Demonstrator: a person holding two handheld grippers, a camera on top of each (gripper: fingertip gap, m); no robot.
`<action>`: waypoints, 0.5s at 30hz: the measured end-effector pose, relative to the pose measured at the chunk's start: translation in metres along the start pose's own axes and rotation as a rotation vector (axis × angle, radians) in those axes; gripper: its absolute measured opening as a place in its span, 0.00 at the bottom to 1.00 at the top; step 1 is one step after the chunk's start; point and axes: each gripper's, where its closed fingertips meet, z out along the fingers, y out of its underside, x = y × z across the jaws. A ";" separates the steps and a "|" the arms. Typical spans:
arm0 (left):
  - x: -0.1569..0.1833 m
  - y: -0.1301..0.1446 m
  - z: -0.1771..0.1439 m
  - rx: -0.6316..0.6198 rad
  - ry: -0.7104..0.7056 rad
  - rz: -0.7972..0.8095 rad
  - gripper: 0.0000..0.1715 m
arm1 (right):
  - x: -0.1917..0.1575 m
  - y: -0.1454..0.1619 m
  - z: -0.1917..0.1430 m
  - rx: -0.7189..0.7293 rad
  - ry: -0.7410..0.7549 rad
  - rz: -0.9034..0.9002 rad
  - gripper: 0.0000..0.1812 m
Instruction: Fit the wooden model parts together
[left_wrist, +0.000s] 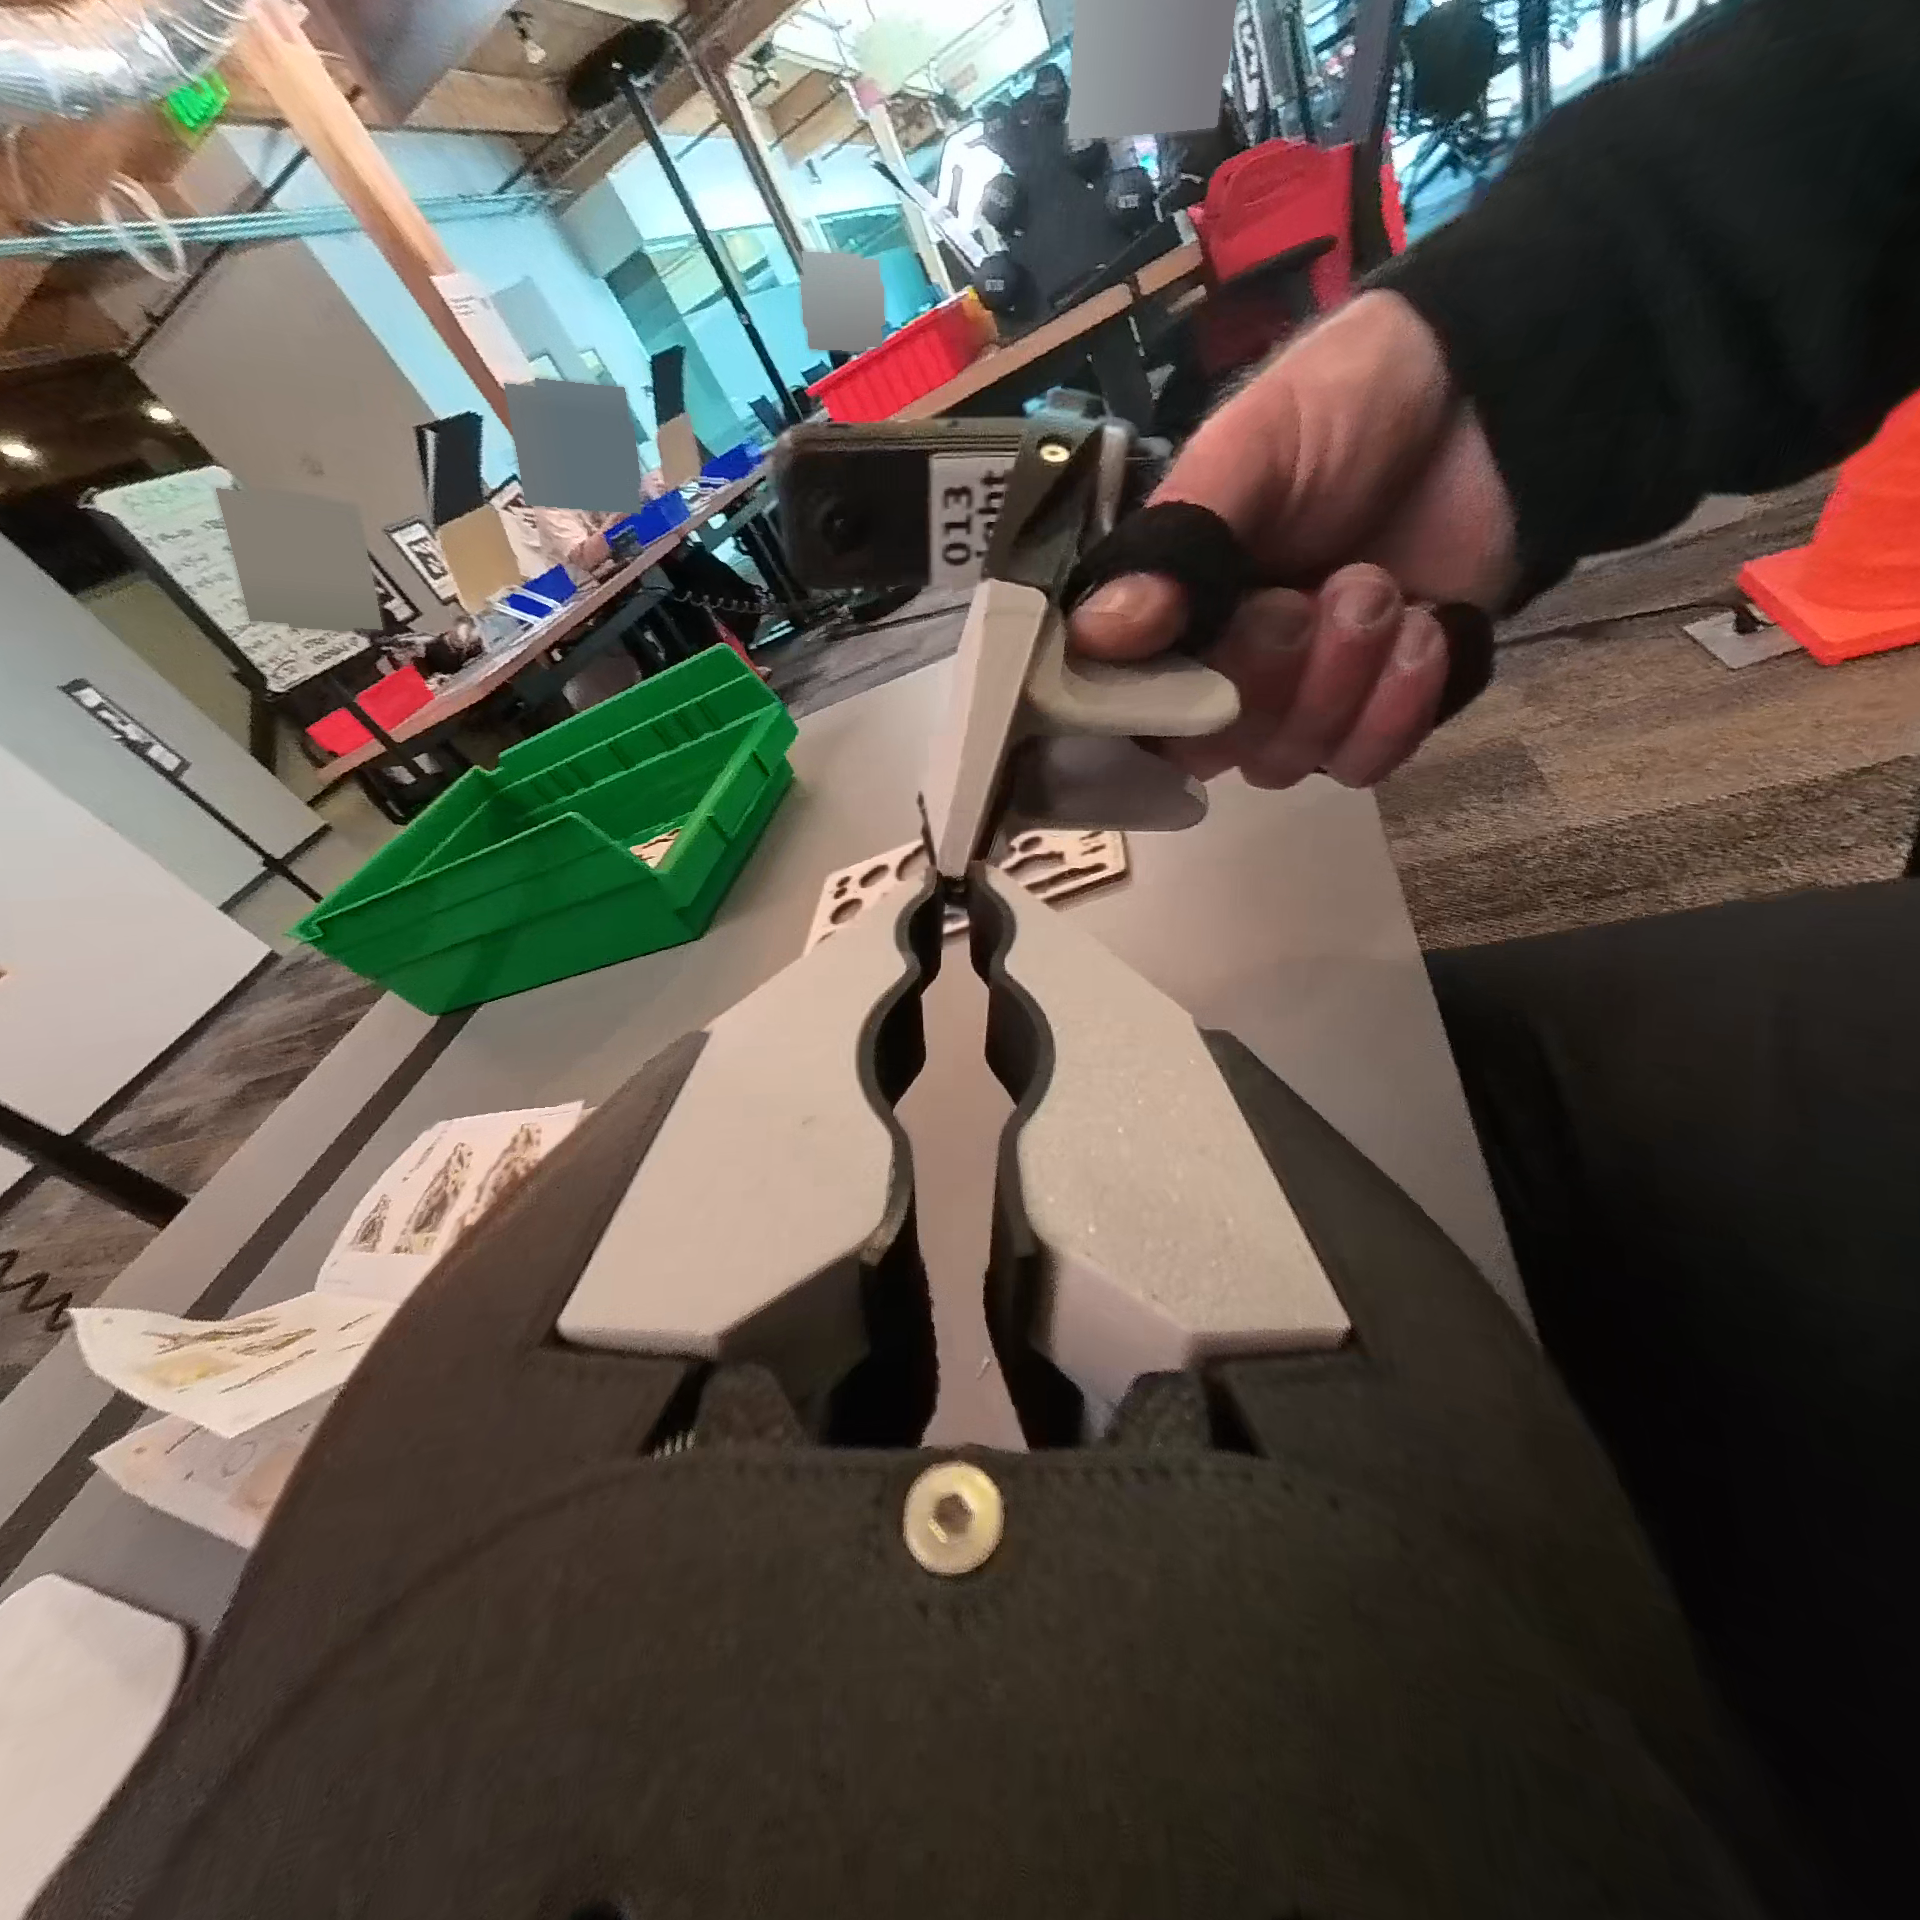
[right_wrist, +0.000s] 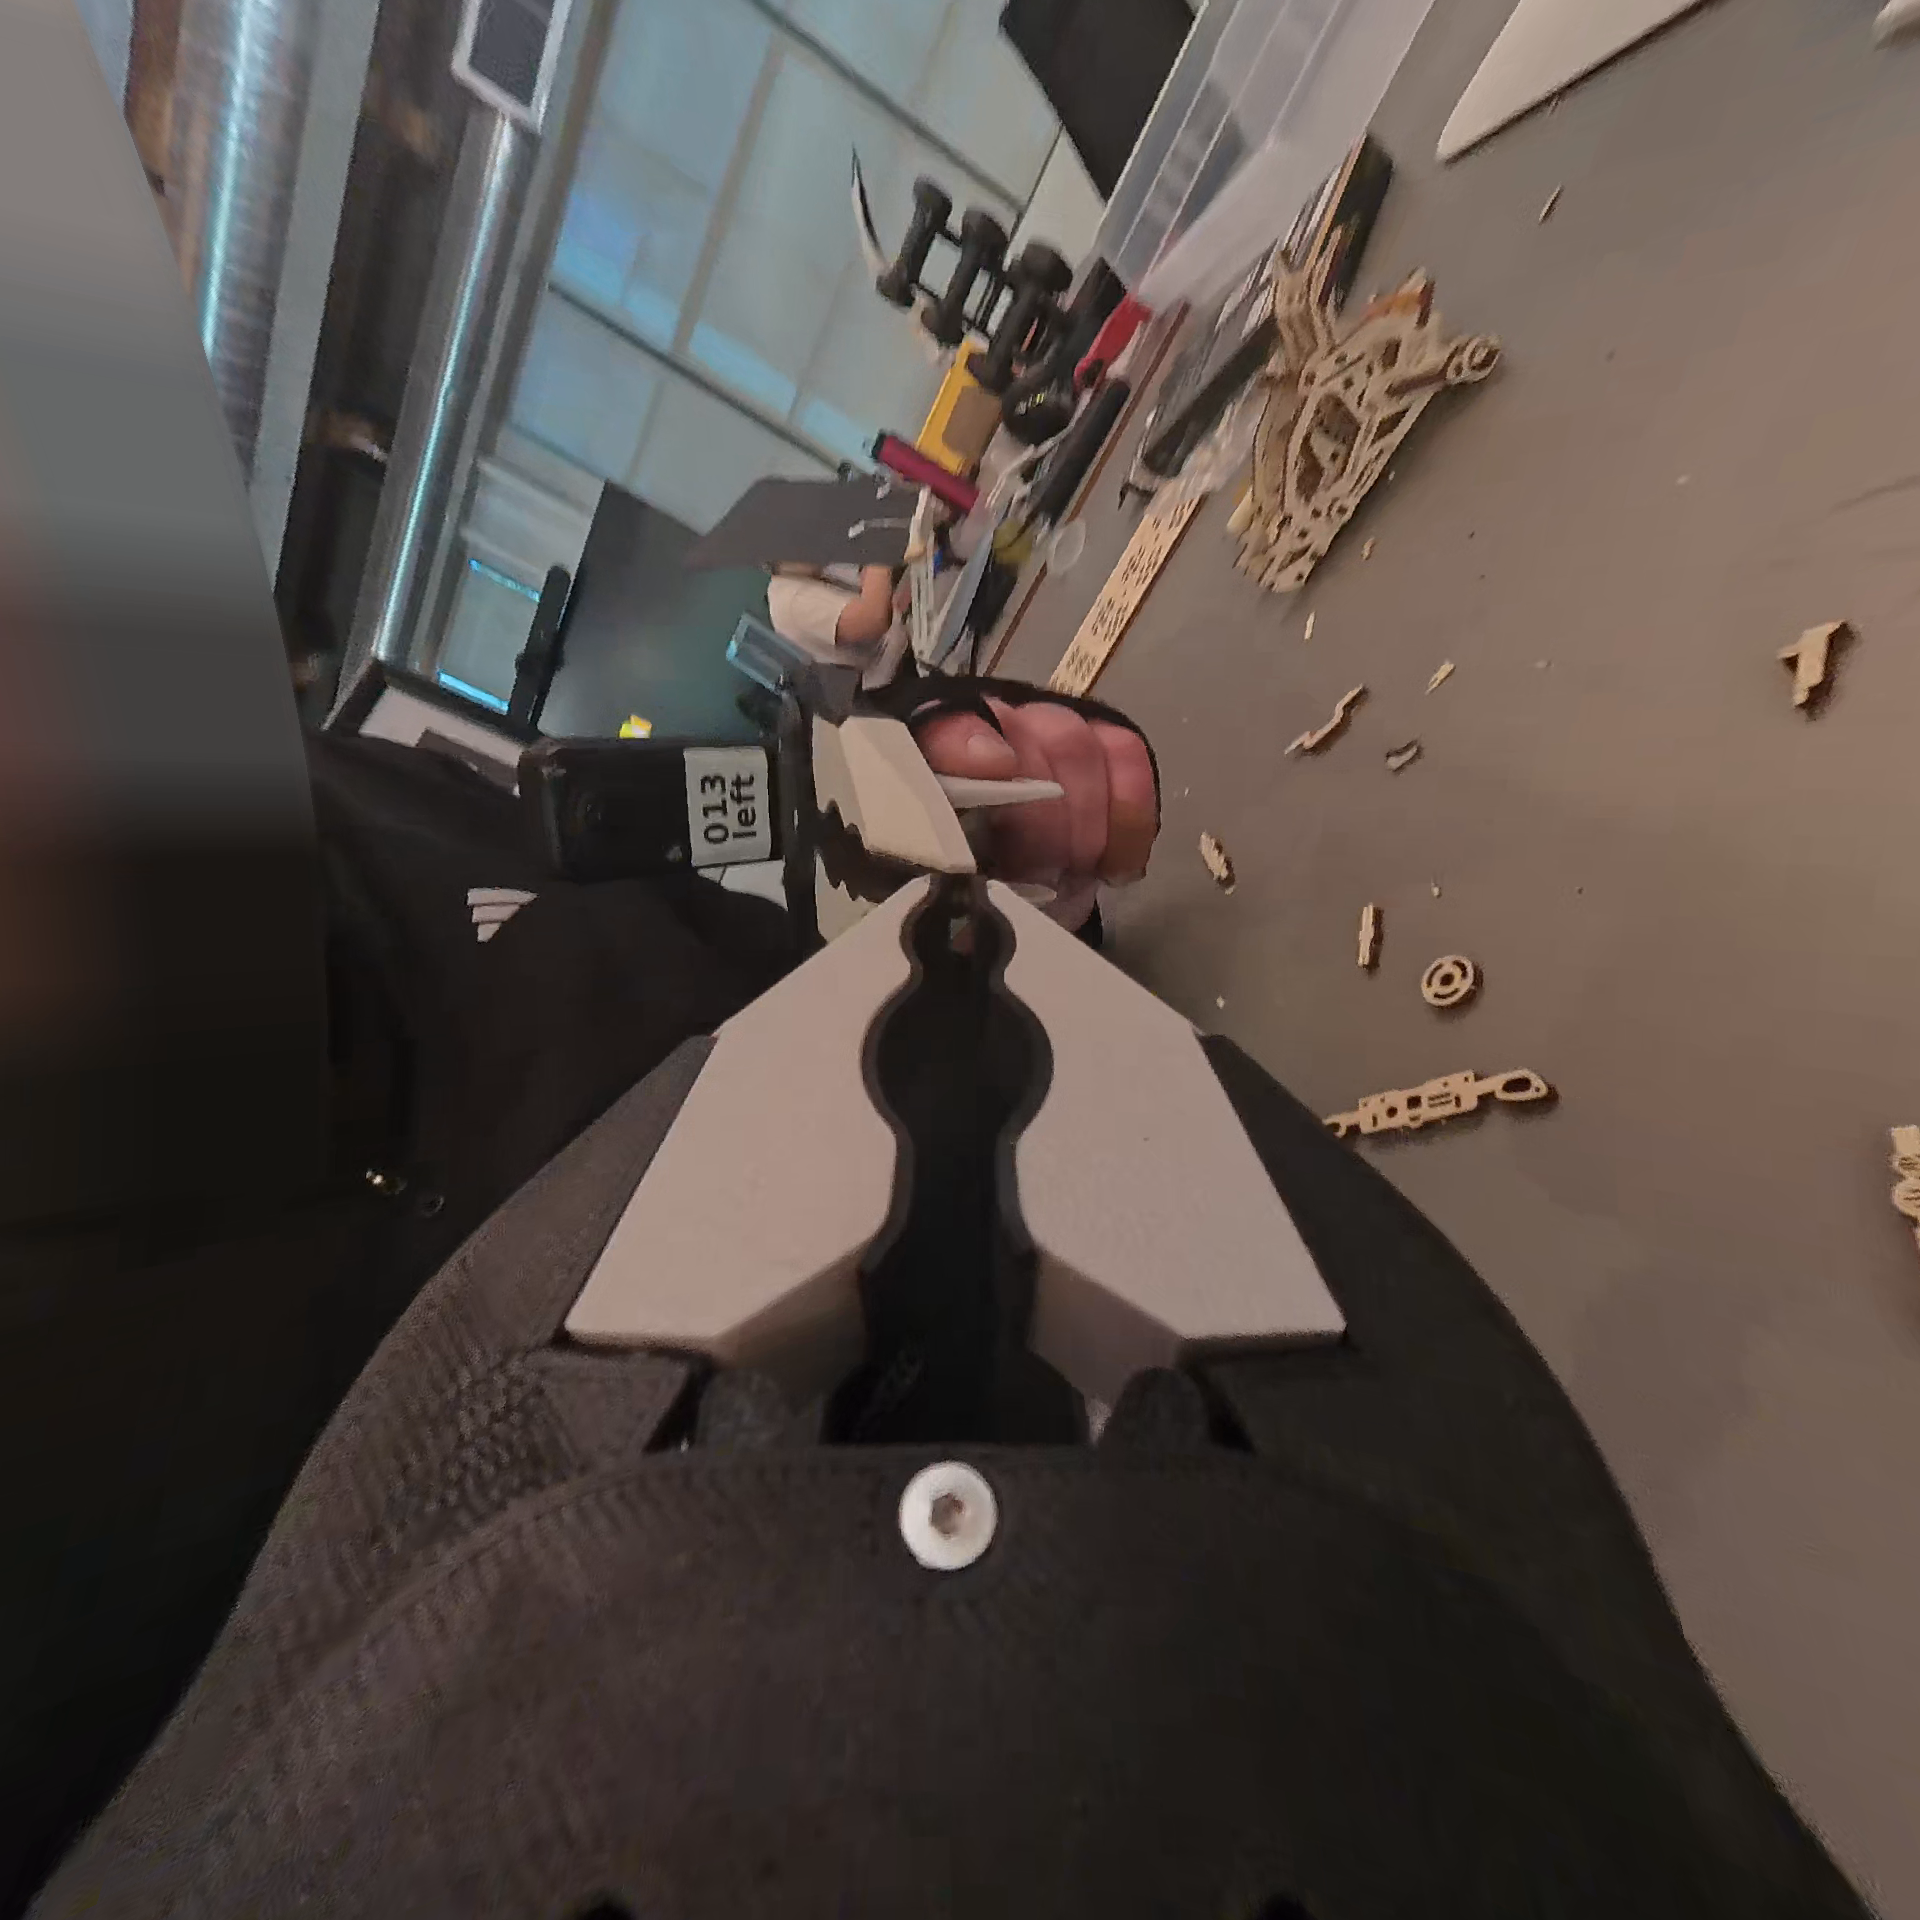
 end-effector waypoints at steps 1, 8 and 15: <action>-0.002 0.000 0.000 0.000 -0.009 -0.002 0.01 | 0.001 -0.002 0.000 0.025 0.009 -0.005 0.01; -0.009 0.008 0.001 -0.011 -0.052 -0.012 0.01 | 0.009 -0.010 0.003 0.149 0.040 0.026 0.01; -0.012 0.011 0.003 -0.011 -0.067 -0.021 0.01 | 0.010 -0.018 -0.001 0.209 0.036 0.028 0.01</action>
